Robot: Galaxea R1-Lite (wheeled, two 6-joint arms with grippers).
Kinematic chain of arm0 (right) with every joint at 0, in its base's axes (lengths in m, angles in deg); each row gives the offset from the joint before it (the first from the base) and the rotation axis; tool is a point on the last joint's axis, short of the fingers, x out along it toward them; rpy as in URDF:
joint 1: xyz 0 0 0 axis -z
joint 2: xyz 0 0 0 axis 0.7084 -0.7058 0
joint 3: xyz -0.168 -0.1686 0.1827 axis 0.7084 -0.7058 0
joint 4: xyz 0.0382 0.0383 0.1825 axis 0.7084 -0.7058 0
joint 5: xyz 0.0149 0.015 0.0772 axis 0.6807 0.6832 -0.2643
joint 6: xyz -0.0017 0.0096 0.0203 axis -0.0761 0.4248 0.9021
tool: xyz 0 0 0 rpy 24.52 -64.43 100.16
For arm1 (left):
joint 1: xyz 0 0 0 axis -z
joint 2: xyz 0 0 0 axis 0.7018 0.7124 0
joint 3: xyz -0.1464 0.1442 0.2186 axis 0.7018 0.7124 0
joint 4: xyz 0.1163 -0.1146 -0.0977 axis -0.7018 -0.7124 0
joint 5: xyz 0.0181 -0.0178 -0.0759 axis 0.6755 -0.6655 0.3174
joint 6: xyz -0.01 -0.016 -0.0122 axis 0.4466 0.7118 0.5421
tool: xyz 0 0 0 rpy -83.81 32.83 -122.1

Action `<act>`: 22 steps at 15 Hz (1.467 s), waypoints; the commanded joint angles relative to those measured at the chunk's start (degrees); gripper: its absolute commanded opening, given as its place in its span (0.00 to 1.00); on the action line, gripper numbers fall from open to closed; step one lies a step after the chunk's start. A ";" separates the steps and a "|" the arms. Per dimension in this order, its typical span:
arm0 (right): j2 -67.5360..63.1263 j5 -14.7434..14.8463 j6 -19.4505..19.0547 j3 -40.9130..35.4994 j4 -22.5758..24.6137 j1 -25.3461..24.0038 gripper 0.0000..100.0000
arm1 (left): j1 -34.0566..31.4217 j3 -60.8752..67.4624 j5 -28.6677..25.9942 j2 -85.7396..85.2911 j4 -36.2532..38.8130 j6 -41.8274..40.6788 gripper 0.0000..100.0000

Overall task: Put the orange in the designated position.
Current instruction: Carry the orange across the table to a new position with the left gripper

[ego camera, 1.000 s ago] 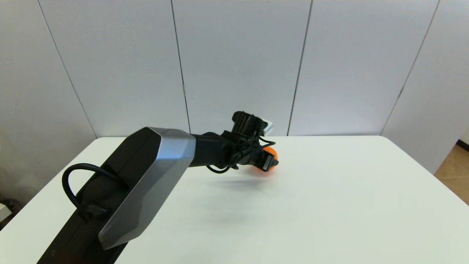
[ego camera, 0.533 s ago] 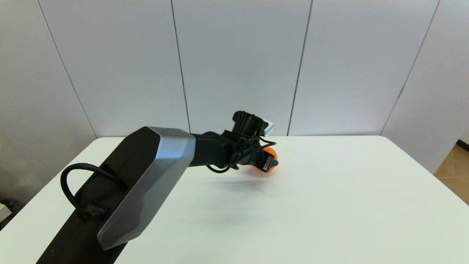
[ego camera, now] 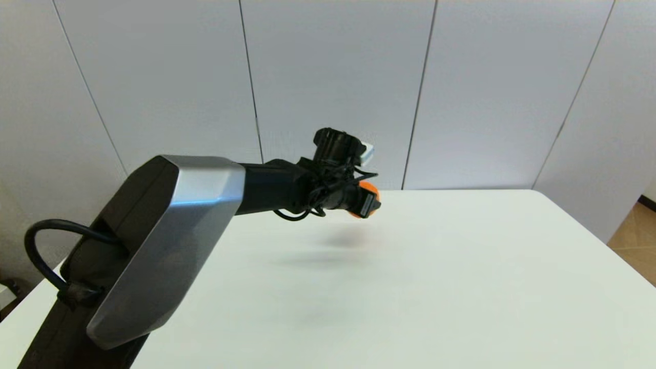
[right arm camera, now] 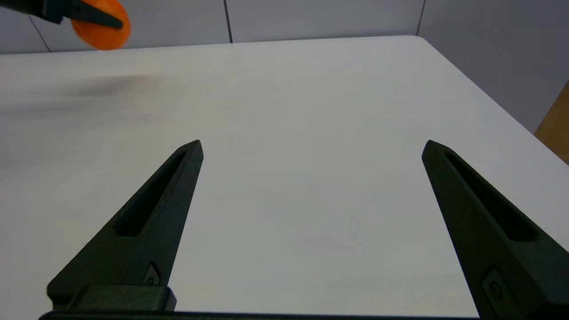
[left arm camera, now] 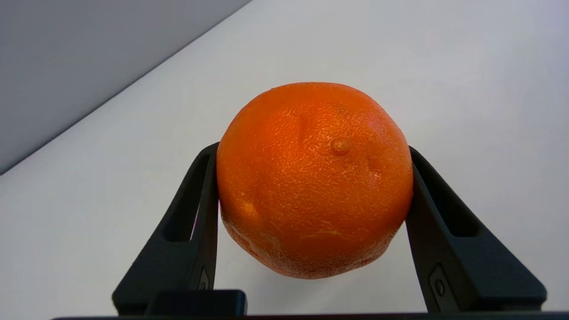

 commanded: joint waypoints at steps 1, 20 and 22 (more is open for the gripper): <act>-0.07 0.01 0.01 0.00 -0.02 -0.01 1.00 | -3.12 0.72 1.16 -6.59 -4.96 0.50 0.00; -0.07 0.01 0.01 0.00 -0.02 -0.01 1.00 | -33.62 23.66 1.16 -33.92 -8.04 -1.88 0.00; -0.07 0.01 0.01 0.00 -0.02 -0.01 1.00 | -36.43 26.04 1.07 -34.89 -8.04 -1.79 0.00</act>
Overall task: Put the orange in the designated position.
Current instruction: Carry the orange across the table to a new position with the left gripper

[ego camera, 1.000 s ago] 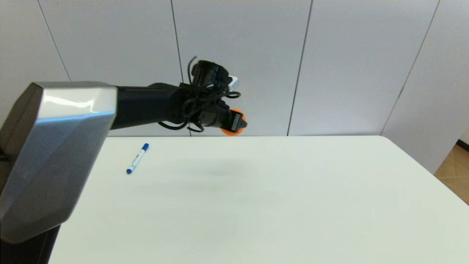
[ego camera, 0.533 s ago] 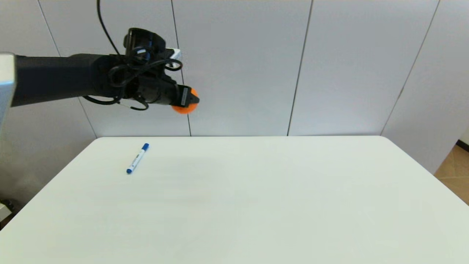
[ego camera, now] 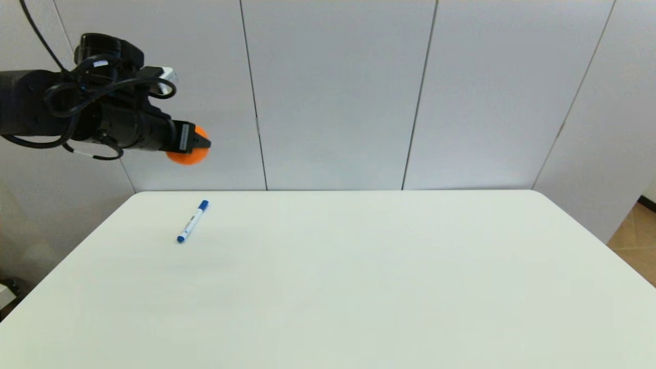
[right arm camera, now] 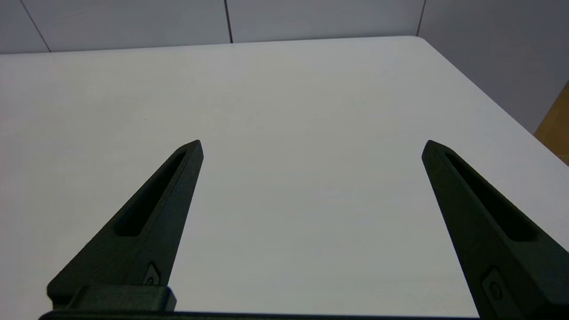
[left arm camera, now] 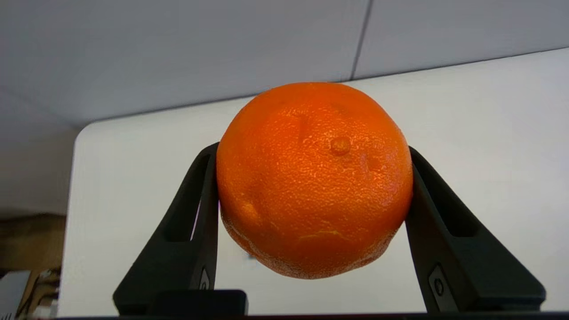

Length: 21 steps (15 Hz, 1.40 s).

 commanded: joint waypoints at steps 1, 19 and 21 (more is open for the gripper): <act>-0.07 0.02 0.01 0.00 0.01 -0.01 1.00 | -5.20 4.16 -0.05 -3.18 0.01 -0.05 0.00; -0.07 0.02 0.01 0.00 0.01 -0.01 1.00 | -12.06 1.61 2.85 14.84 0.80 -0.05 0.00; -0.07 0.02 0.01 0.00 0.01 -0.01 1.00 | -12.15 0.64 2.85 17.56 2.12 0.13 0.00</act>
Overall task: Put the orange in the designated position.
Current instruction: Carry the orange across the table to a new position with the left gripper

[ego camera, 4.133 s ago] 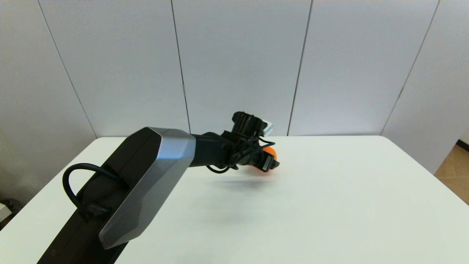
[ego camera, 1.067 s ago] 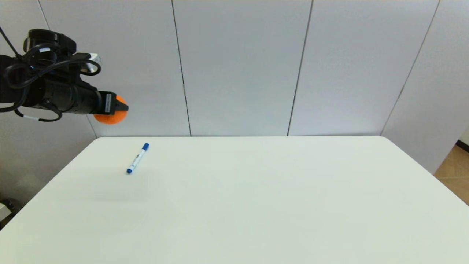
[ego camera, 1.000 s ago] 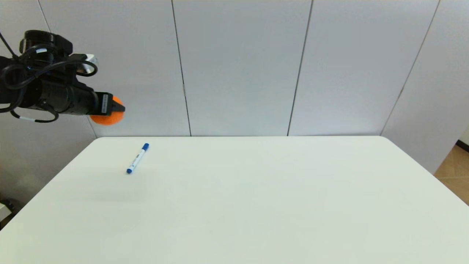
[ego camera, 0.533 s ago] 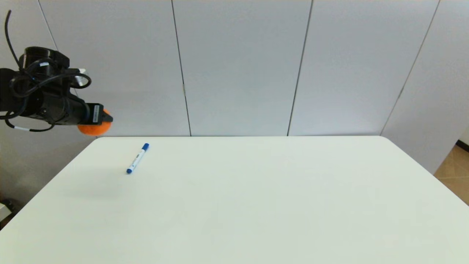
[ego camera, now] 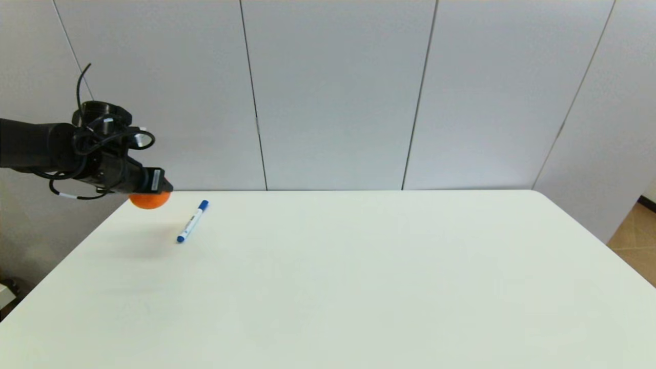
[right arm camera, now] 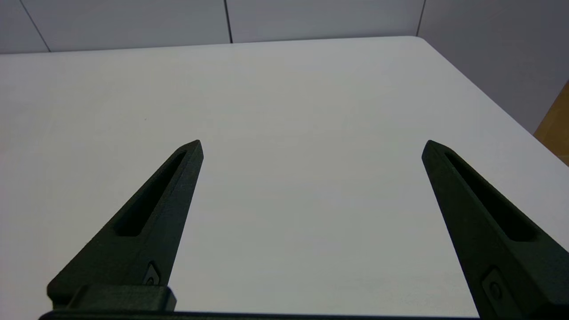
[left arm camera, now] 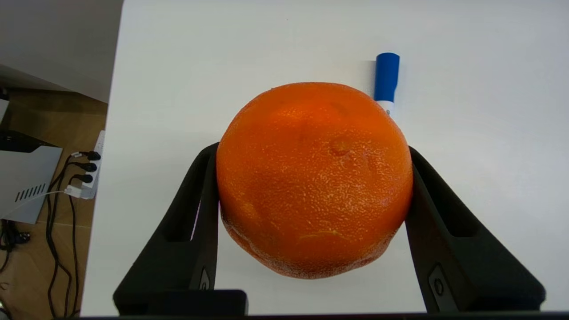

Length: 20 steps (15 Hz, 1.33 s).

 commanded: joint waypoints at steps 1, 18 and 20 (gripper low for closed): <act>-0.07 0.01 0.01 0.00 -0.02 -0.01 1.00 | -0.18 -2.62 0.04 6.90 1.57 0.18 0.00; -0.07 0.01 0.01 0.00 -0.02 -0.01 1.00 | -0.18 -7.28 -0.05 14.20 2.27 -0.18 0.00; -0.07 0.01 0.01 0.00 -0.02 -0.01 1.00 | -0.18 -7.54 -0.05 14.11 2.36 -0.09 0.00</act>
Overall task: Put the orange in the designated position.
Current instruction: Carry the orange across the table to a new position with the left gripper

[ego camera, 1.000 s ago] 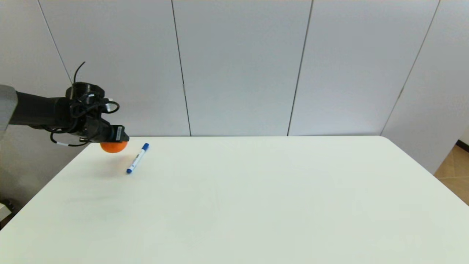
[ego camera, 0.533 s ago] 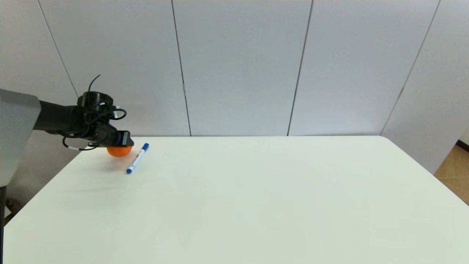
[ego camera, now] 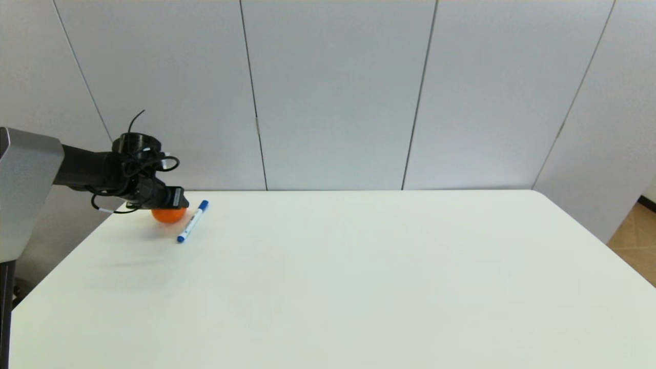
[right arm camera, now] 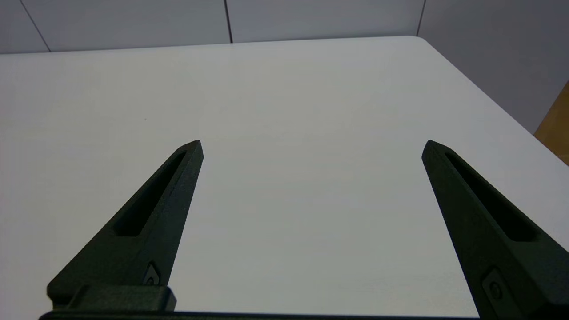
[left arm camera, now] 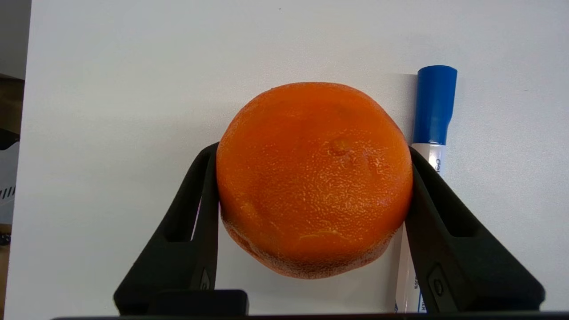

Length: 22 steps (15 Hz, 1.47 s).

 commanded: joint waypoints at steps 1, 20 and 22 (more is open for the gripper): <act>-0.07 0.02 0.03 0.00 0.01 -0.01 1.00 | -0.03 -0.23 0.12 -0.30 -0.32 0.03 0.00; -0.07 0.02 0.03 0.00 0.01 -0.01 1.00 | 0.06 0.74 0.12 -1.88 -0.50 0.03 0.00; -0.07 0.02 0.03 0.00 0.01 -0.01 1.00 | 0.06 0.74 0.12 -1.79 -0.41 -0.05 0.00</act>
